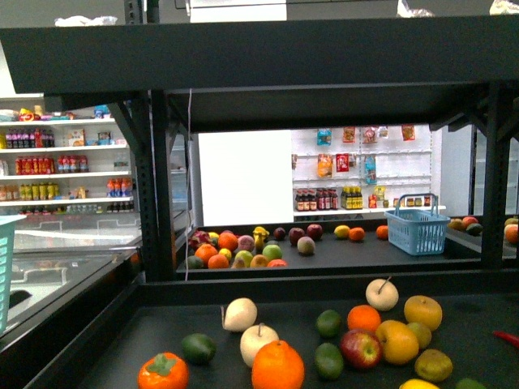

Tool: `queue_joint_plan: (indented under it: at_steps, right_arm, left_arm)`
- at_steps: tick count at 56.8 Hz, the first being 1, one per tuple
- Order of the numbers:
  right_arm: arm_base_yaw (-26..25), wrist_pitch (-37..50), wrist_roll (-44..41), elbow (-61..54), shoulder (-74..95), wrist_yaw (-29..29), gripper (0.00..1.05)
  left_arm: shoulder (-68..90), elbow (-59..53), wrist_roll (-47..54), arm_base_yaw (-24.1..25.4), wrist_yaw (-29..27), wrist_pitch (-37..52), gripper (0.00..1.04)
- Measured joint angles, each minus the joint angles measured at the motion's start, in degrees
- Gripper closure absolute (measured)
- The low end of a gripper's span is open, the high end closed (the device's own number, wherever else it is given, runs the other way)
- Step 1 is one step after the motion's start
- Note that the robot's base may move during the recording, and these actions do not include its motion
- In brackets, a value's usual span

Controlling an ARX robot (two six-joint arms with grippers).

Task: Pick lemon from shelf

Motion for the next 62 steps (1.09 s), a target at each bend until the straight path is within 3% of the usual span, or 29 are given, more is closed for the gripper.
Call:
queue_joint_plan:
  at_steps: [37,39,42,51,62]
  right_arm:
    - [0.00,0.04,0.02,0.00,0.02,0.02,0.07]
    - [0.00,0.04,0.00,0.00,0.02,0.02,0.07]
    - [0.00,0.04,0.02,0.00,0.02,-0.04,0.07]
    - [0.00,0.04,0.02,0.00,0.02,0.00,0.07]
    - [0.00,0.04,0.00,0.00,0.02,0.00,0.07]
  left_arm:
    - [0.11,0.04,-0.31,0.00,0.04,-0.22,0.08]
    - [1.99,1.55,-4.07,0.15,1.40,-4.35,0.08]
    - [11.47,6.14,-18.29,2.89,7.13,-8.28,0.08]
    - [33.75,20.41,-41.64,14.51,19.74,-1.09,0.08]
    - [65.29,44.96,-63.06,24.83,25.18,8.41,0.08]
